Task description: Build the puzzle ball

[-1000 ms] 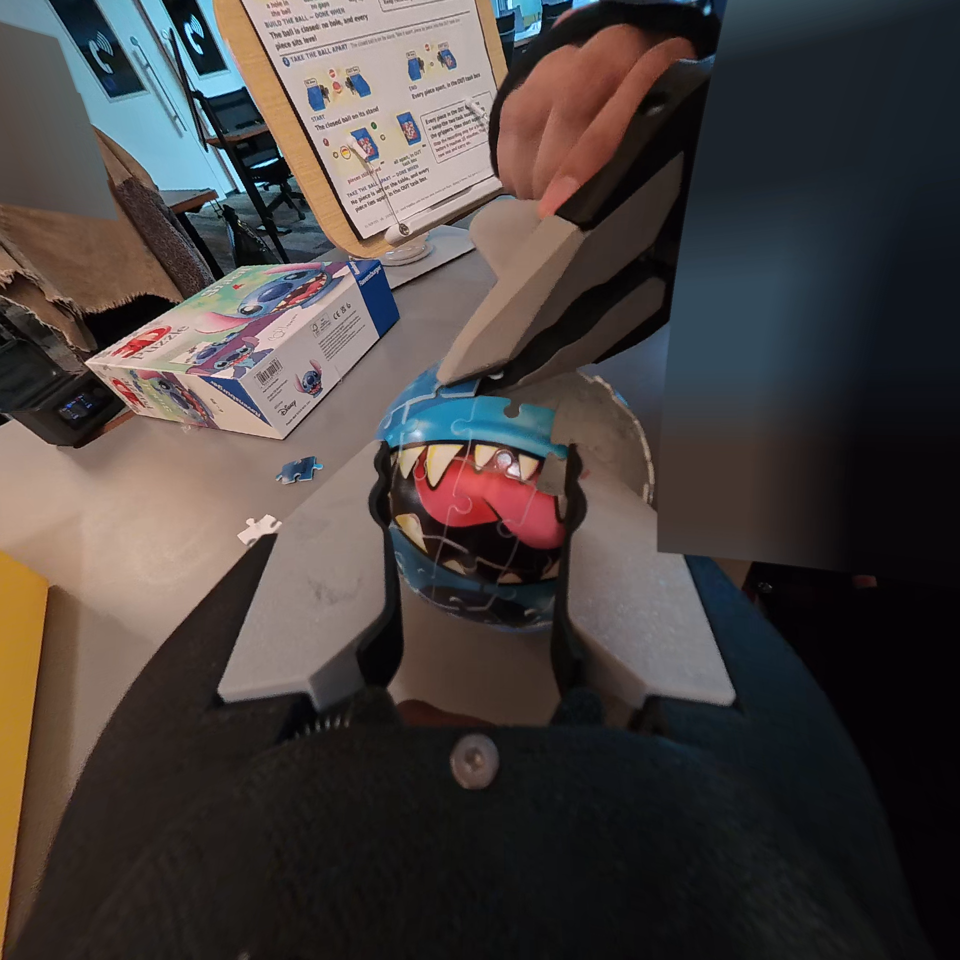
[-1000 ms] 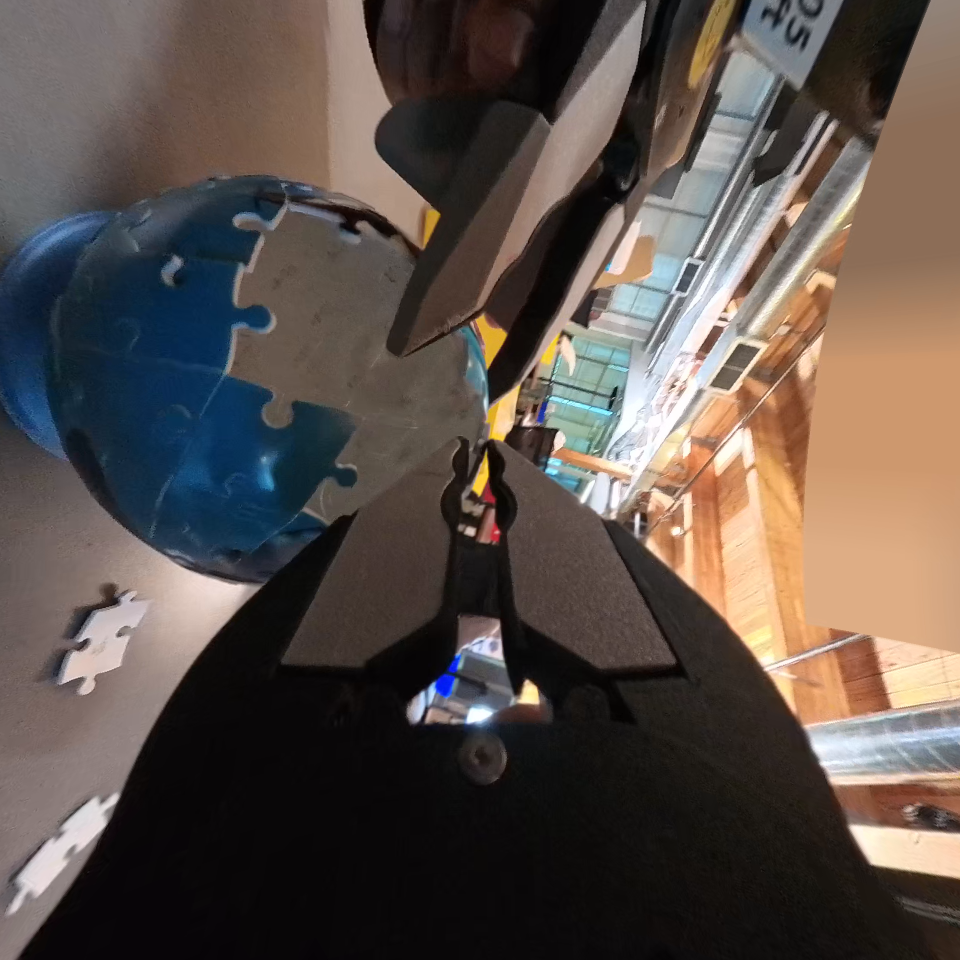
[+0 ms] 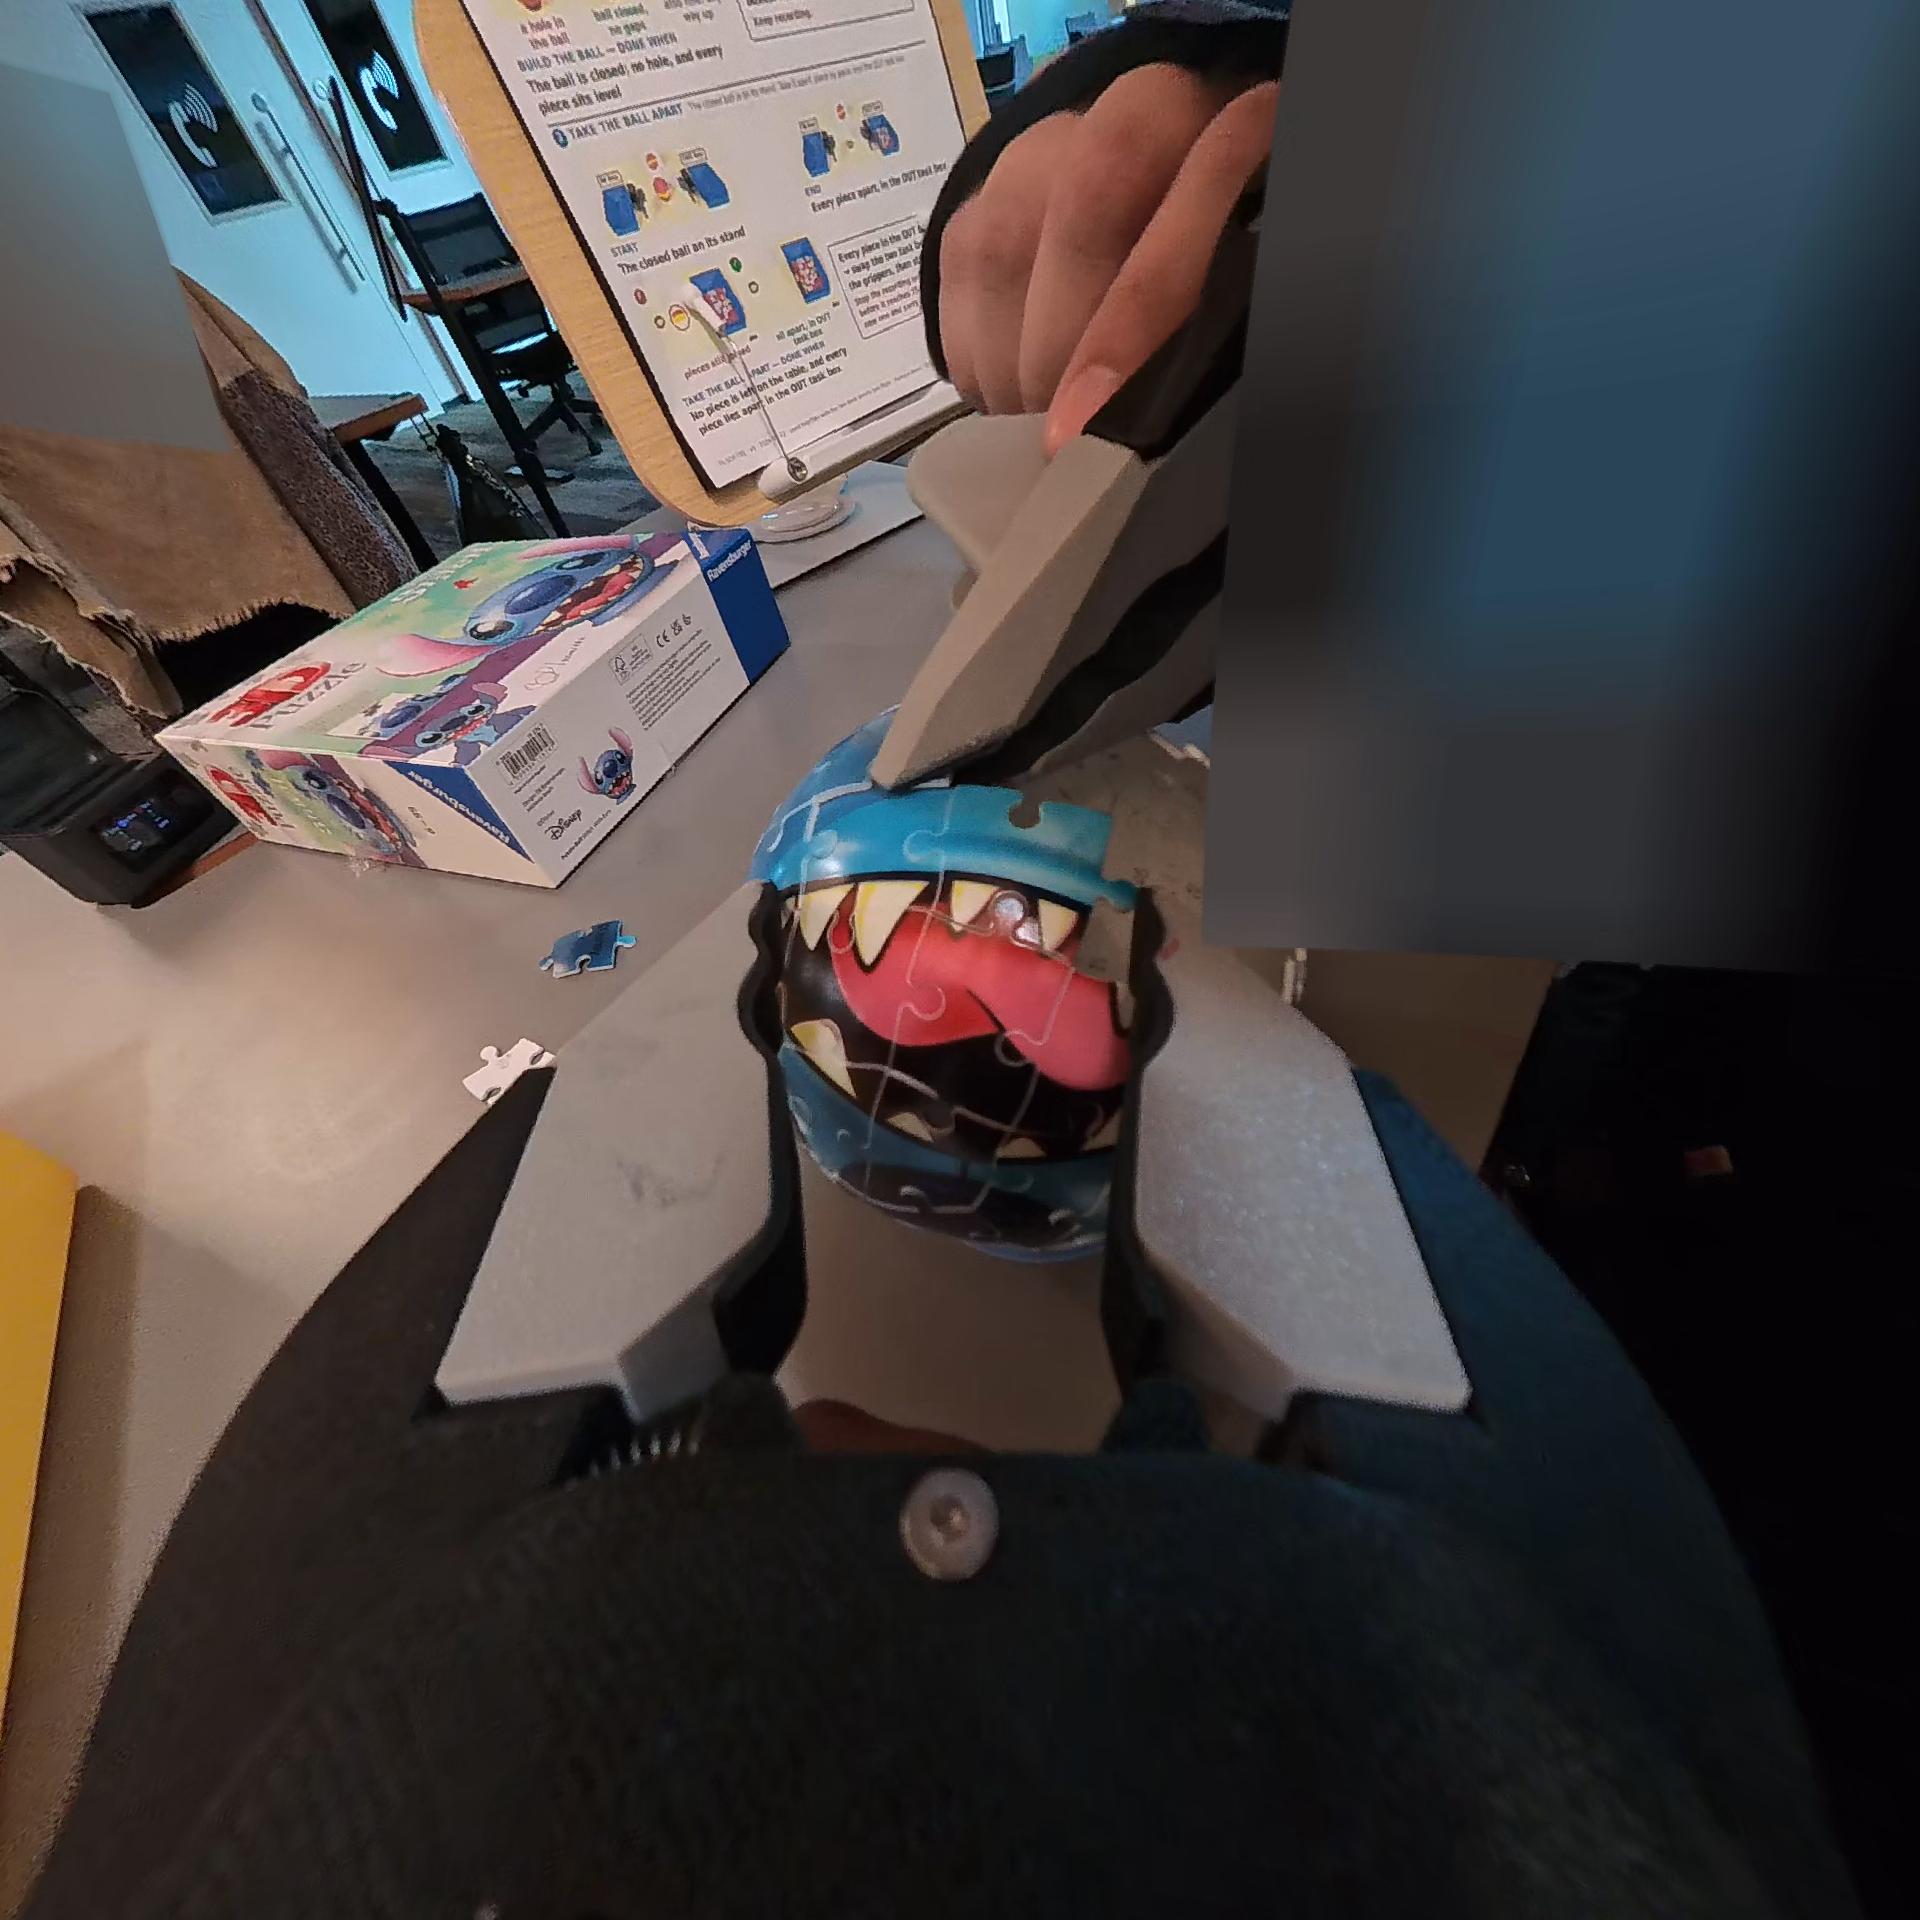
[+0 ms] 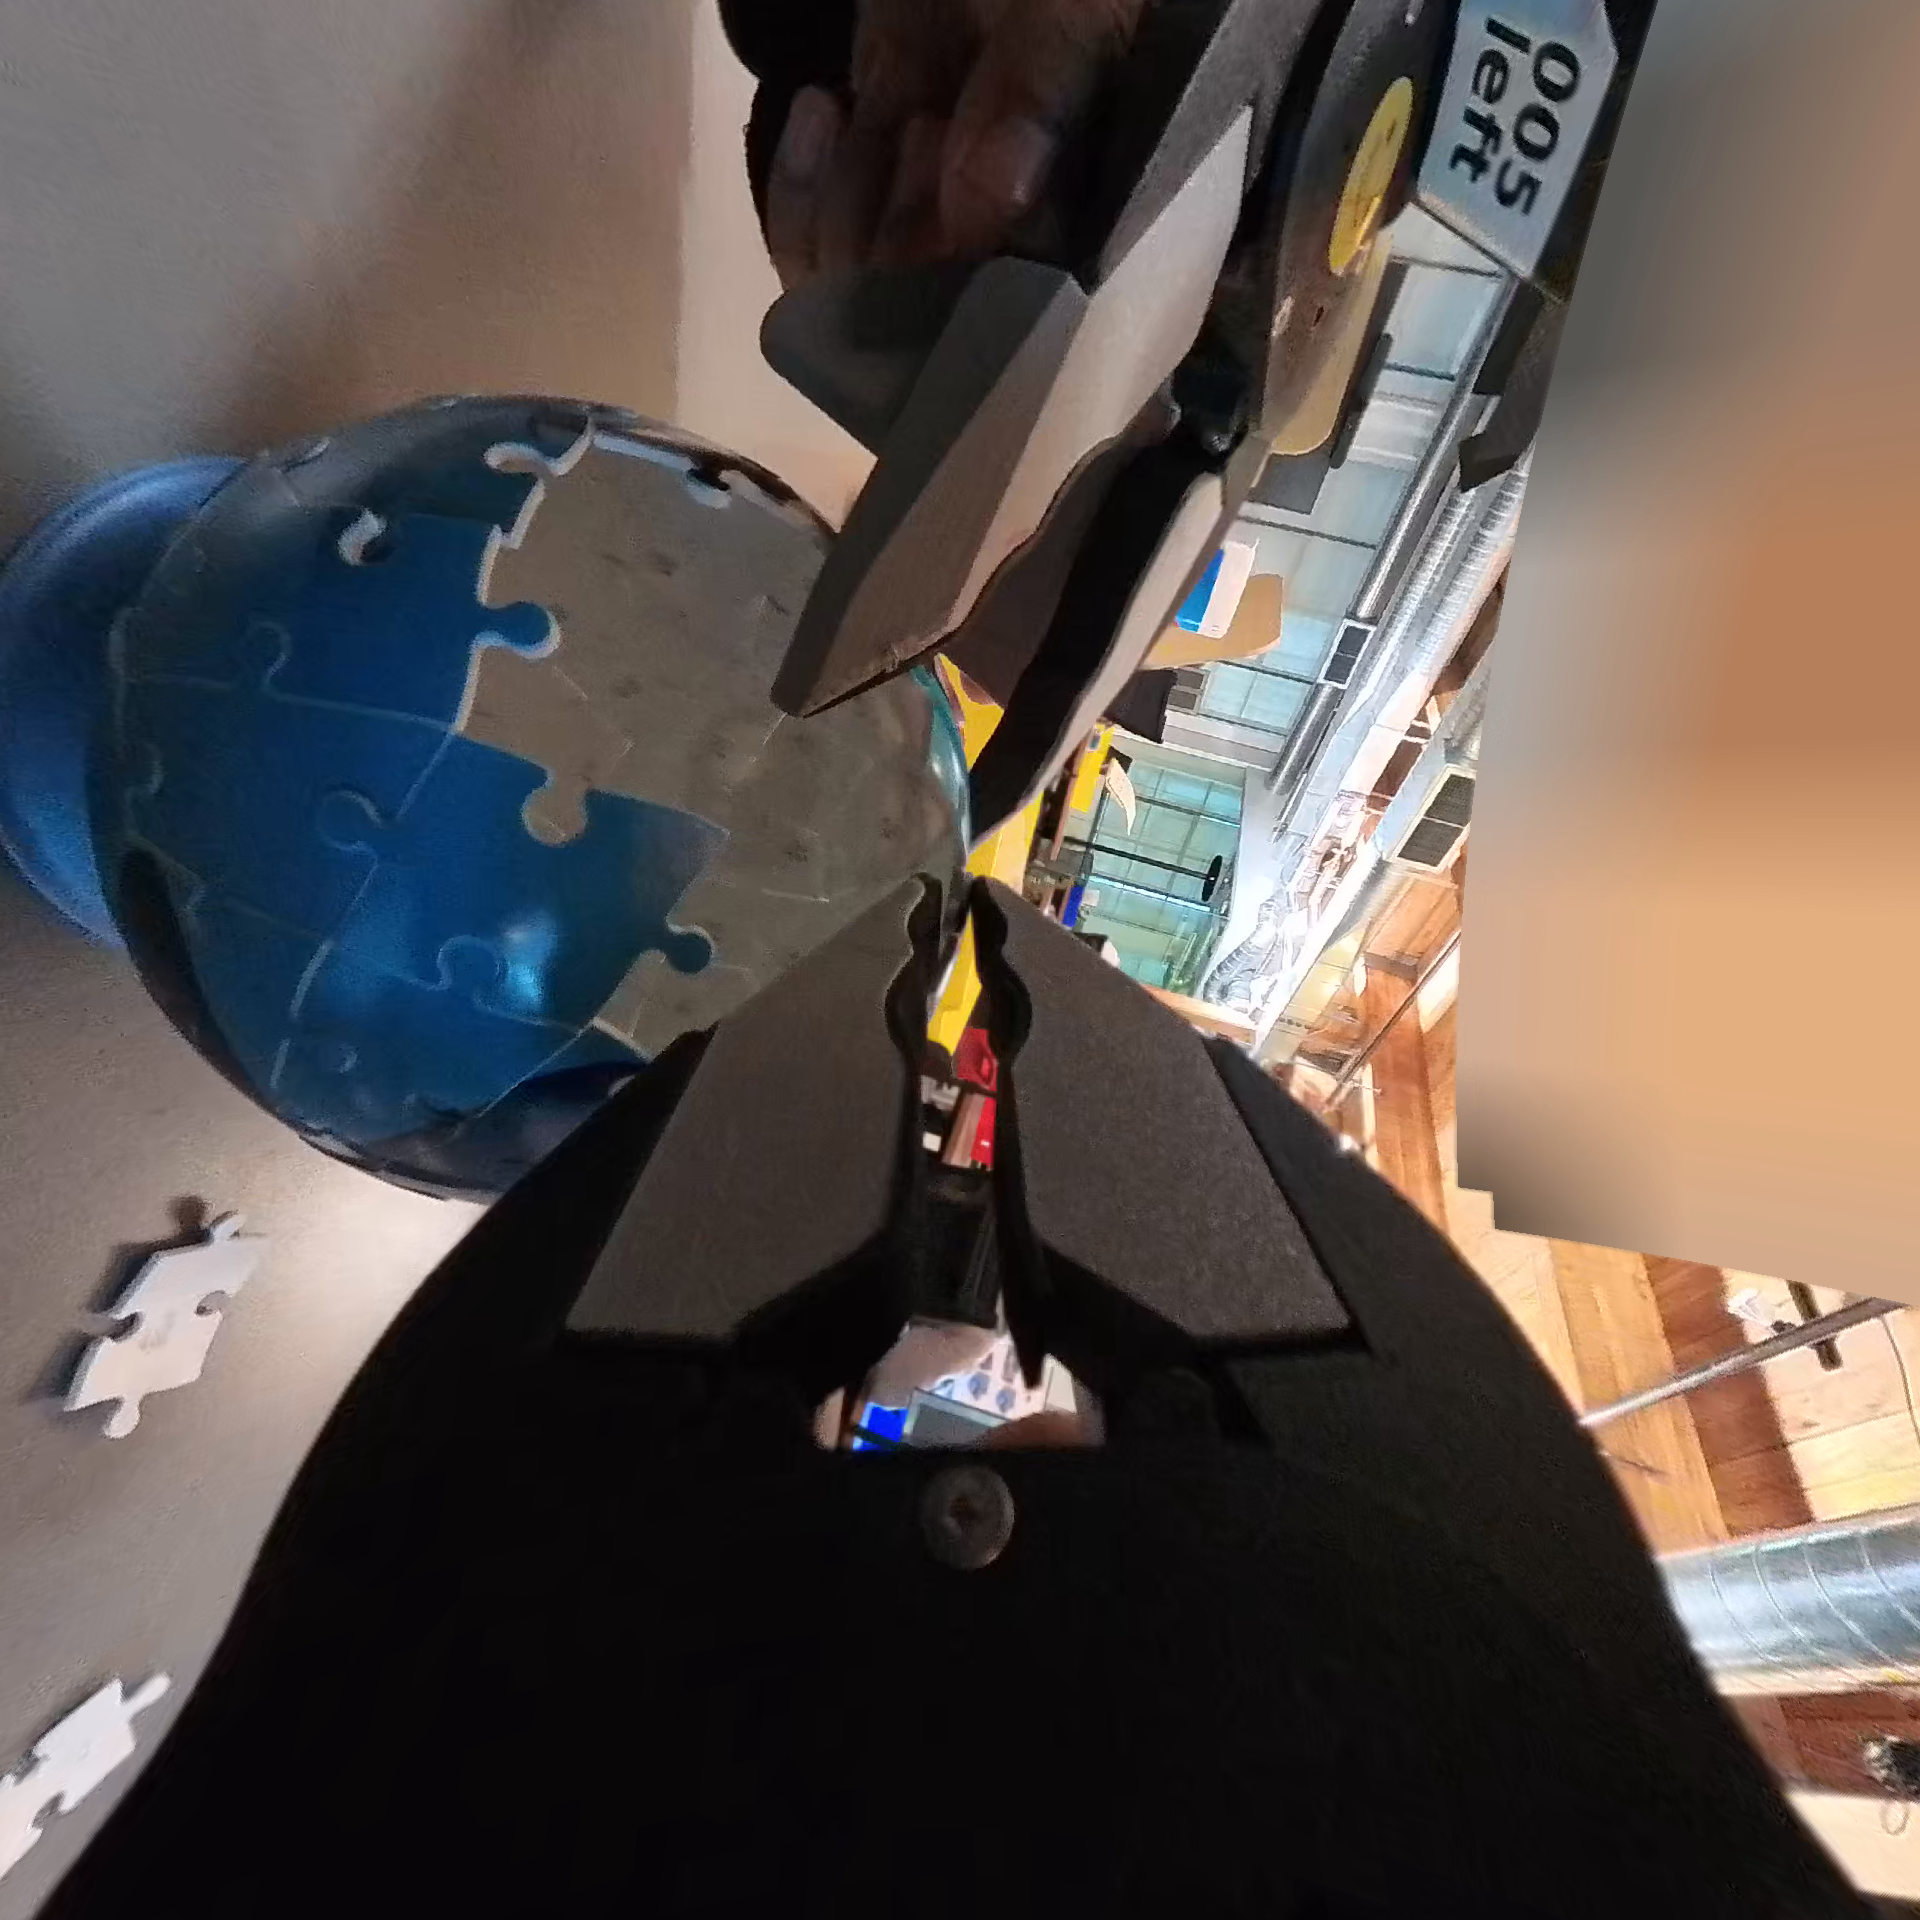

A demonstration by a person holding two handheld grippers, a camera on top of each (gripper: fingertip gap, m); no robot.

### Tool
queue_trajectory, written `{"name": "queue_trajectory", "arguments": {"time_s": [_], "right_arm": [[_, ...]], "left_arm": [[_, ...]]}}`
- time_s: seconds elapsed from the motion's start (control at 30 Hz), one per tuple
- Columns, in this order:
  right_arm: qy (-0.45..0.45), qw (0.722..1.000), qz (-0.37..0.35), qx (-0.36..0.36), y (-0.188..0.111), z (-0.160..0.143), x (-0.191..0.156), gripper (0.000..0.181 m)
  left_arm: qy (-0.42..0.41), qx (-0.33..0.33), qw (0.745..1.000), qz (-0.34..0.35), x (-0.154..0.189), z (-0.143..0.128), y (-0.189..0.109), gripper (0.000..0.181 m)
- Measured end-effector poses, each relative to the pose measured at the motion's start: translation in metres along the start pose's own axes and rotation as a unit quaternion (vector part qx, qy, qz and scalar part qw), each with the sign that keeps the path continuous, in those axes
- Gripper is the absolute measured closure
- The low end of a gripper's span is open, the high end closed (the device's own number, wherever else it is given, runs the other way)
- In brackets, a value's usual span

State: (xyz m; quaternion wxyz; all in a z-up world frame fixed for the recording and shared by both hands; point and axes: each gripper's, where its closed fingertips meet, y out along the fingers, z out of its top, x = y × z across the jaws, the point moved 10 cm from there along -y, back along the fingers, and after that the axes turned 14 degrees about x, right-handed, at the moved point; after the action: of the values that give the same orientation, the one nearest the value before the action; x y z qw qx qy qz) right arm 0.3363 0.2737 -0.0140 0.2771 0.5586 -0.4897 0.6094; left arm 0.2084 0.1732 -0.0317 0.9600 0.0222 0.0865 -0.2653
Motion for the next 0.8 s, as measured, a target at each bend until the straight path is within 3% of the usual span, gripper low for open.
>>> {"name": "queue_trajectory", "arguments": {"time_s": [0.03, 0.63, 0.8], "right_arm": [[0.001, 1.000, -0.005, 0.003, 0.000, -0.001, -0.001, 0.180], [0.010, 0.999, -0.033, 0.009, -0.003, 0.000, -0.007, 0.180], [0.106, 0.994, -0.036, 0.005, -0.012, -0.003, 0.002, 0.155]], "left_arm": [[-0.001, 0.001, 1.000, 0.000, 0.000, 0.000, 0.000, 0.116], [-0.006, 0.017, 1.000, 0.001, 0.002, -0.002, 0.000, 0.116], [-0.018, 0.027, 0.999, -0.004, 0.002, -0.002, -0.002, 0.117]]}}
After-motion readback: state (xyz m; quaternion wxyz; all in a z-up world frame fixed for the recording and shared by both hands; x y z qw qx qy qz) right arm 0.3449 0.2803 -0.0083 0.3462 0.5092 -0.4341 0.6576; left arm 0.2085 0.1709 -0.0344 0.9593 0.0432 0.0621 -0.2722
